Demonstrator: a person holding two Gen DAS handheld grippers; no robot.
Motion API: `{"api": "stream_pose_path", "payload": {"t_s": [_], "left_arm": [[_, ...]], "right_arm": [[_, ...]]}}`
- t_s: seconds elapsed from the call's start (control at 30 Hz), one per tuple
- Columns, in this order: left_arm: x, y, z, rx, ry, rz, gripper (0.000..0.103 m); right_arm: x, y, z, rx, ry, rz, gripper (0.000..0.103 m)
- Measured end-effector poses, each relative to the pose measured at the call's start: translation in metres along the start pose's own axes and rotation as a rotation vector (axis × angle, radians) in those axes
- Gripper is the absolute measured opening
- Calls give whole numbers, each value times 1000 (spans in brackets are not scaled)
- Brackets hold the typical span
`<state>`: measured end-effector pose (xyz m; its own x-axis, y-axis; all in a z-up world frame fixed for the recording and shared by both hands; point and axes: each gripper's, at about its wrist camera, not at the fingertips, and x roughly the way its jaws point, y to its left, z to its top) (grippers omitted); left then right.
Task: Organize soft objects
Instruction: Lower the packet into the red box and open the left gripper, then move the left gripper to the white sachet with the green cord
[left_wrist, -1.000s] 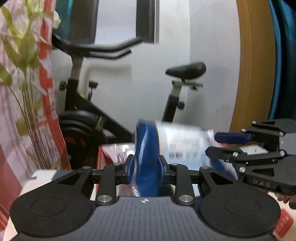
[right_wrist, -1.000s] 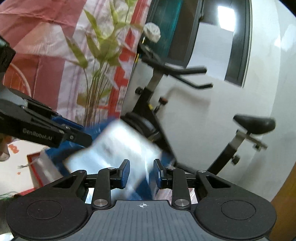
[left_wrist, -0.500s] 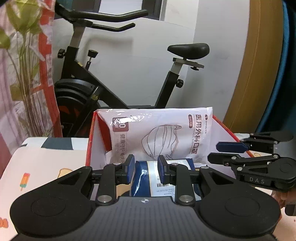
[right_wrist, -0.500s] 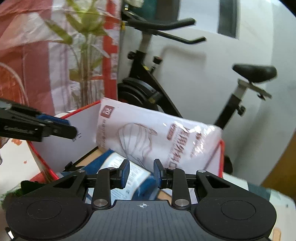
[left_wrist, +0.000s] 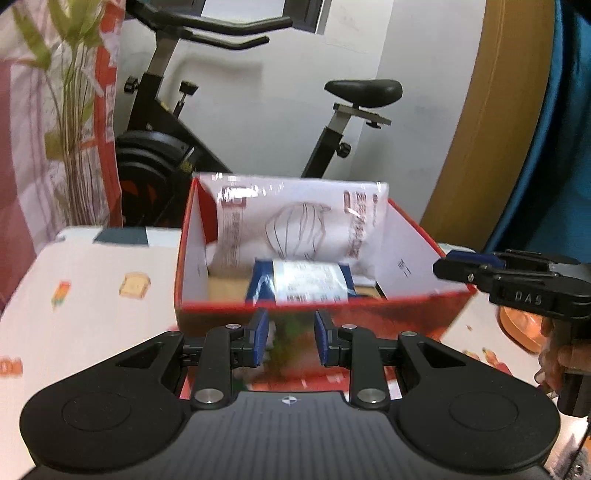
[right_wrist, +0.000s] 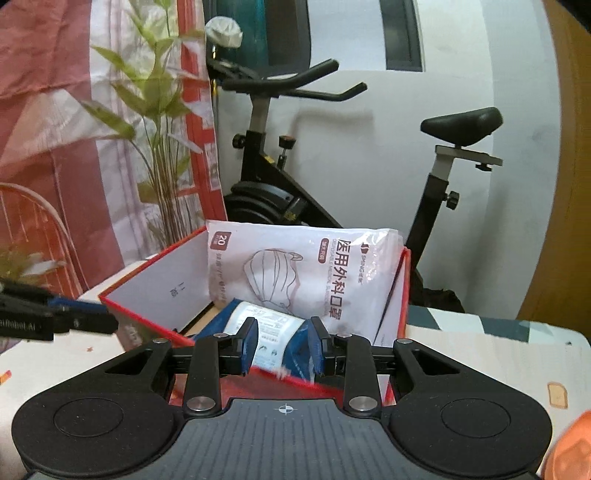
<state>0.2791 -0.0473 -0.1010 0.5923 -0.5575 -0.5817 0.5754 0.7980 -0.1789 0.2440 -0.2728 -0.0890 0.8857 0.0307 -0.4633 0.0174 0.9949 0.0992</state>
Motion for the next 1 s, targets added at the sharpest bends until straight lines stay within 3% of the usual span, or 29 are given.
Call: {"api": "stream_pose_path", "payload": {"t_s": [0.13,0.33,0.53,0.63,1.0], "left_arm": [[-7,-2,-21,-41,33,-14,29],[-7,-4,-54,-109,83,-22,29],[-19,-6,-84,-126,87,-2,29],[-26,-4,-98,-149,72,17,29],[-24,-6,-111,-189,81,13,29]], "right_arm": [[-14,4,-18,36,5,15,28],[-19,12,-61,106,81,30,28],[-25,17,-101,123,145,12,28],[-30,22,-118,126,157,31,33],[-26,34,-143,130,208,68,38]]}}
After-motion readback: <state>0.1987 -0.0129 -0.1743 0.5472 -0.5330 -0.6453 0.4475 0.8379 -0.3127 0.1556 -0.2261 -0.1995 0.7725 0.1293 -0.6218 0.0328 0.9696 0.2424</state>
